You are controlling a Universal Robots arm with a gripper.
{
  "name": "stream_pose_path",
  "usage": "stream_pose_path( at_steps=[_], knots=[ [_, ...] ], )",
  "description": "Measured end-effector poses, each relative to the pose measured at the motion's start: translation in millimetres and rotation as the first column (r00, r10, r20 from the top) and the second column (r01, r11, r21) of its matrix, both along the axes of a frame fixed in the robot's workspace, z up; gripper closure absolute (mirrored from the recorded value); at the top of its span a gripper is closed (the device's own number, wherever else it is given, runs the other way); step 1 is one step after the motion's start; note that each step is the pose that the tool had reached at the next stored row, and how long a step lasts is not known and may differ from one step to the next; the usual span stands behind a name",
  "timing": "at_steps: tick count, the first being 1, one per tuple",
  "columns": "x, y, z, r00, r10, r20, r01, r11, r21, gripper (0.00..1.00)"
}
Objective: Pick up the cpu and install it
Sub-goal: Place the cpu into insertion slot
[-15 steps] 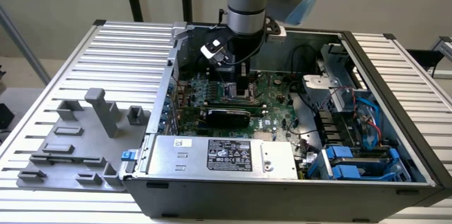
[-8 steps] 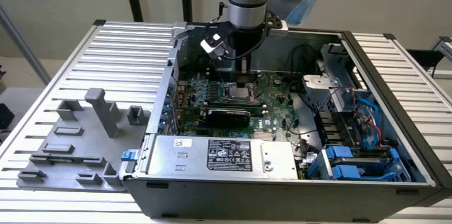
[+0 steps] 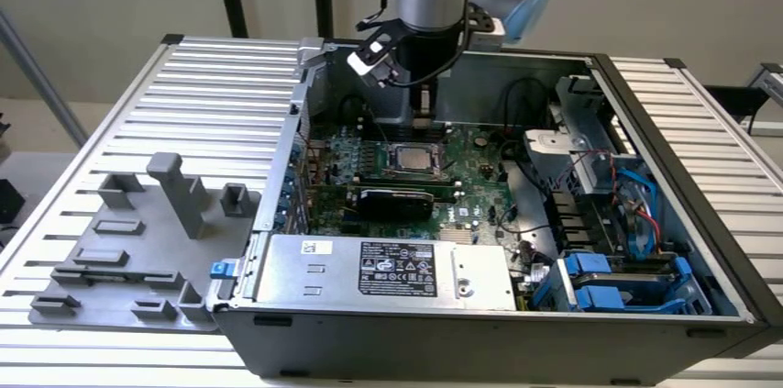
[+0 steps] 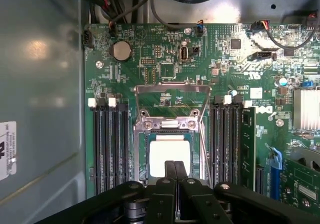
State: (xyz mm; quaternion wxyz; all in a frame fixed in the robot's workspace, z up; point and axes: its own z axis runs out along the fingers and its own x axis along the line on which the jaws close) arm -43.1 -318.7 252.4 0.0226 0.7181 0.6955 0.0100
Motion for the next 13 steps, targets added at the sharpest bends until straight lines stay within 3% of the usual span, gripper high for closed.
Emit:
stream_pose_path(
  at_steps=[3, 13],
  knots=[
    [0.1, -1.0, 6.2, 1.0, 0.0, -0.0004, 0.0, 1.0, 0.0016, 0.88],
    [0.1, -1.4, 6.6, 1.0, 0.0, -0.0004, 0.0, 1.0, 0.0068, 0.88]
  ],
)
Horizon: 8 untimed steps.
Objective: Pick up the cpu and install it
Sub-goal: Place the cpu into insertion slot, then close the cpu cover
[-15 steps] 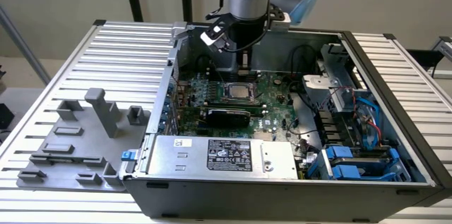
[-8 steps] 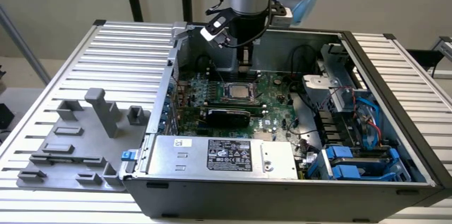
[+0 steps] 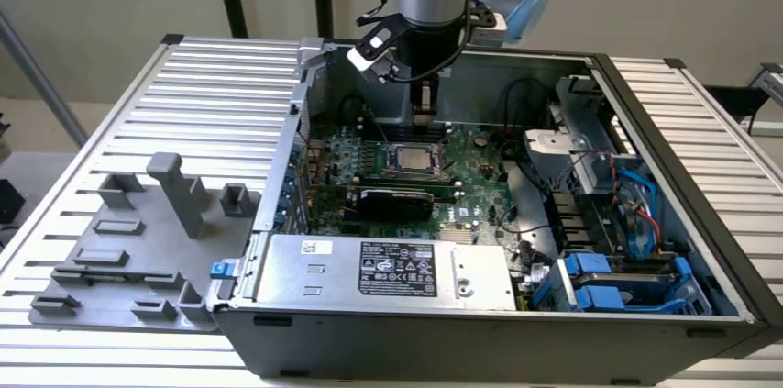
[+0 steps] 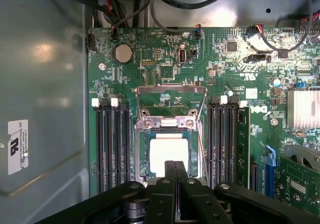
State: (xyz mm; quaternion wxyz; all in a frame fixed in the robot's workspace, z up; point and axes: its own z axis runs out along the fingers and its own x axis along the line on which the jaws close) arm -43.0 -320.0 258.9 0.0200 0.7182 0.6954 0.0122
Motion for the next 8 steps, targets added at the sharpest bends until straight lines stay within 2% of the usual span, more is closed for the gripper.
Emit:
stream_pose_path(
  at_steps=[8],
  knots=[
    [0.0, 0.0, 0.0, 1.0, 0.0, 0.0, 0.0, 1.0, 0.0049, 0.88]
  ],
)
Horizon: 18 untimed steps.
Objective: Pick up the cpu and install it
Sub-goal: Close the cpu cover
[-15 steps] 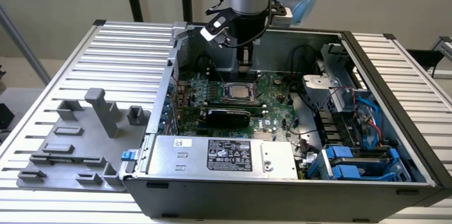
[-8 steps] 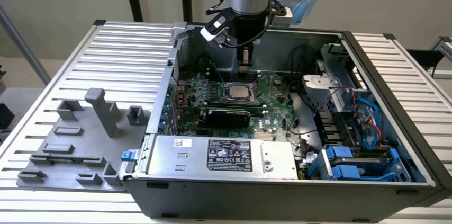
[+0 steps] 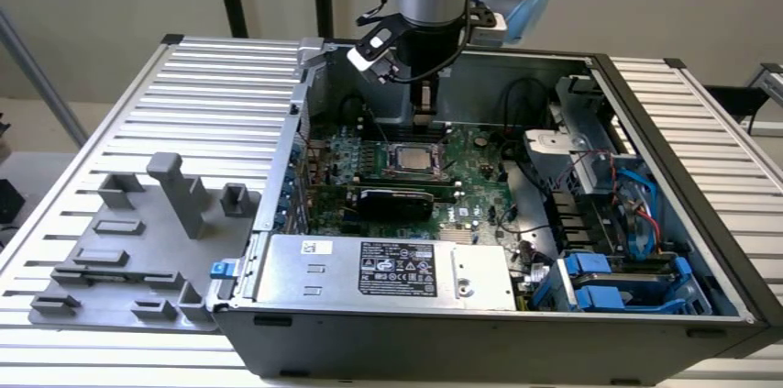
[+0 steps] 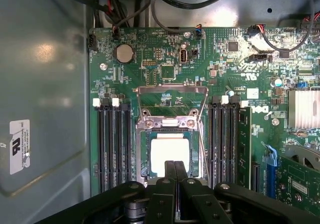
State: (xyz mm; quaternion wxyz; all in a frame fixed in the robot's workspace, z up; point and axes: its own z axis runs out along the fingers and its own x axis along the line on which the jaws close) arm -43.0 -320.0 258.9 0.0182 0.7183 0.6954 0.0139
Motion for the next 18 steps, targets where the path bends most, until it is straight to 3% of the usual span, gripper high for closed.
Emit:
stream_pose_path(
  at_steps=[6, 9, 13, 18],
  knots=[
    [-0.1, -0.1, 0.0, 1.0, 0.0, 0.0, 0.0, 1.0, 0.0015, 0.88],
    [1.0, -2.2, 0.0, 1.0, 0.0, -0.0004, 0.0, 1.0, 0.0015, 0.88],
    [9.8, -7.2, 1.5, 1.0, 0.0, -0.0066, 0.0, 1.0, 0.0023, 0.88],
    [28.6, -9.6, 8.5, 0.9998, 0.0, -0.0183, 0.0, 1.0, 0.0065, 0.88]
  ],
)
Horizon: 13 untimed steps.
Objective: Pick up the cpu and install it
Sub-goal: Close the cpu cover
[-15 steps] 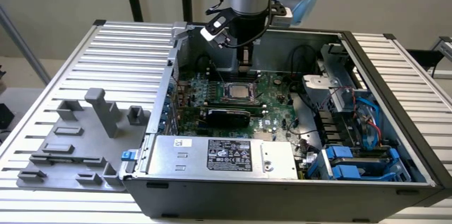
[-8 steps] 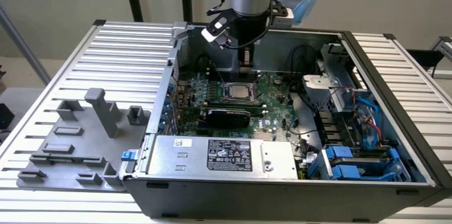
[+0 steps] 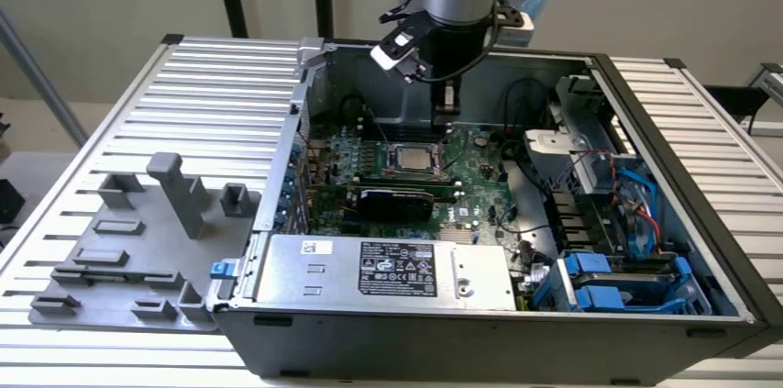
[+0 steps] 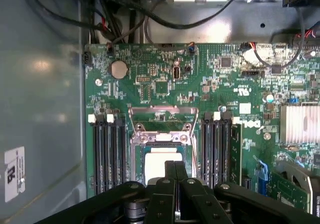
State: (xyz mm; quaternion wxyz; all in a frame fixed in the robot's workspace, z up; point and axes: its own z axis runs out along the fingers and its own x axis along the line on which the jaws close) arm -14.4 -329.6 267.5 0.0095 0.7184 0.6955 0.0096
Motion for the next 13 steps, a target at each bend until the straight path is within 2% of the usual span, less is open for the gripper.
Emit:
stream_pose_path(
  at_steps=[6, 13],
  knots=[
    [26.1, -1.8, 4.9, 0.9999, 0.0, -0.0114, 0.0, 1.0, 0.0059, 0.88],
    [57.6, -2.6, 4.6, 0.9999, 0.0, -0.0158, 0.0, 0.9999, 0.0117, 0.88]
  ],
)
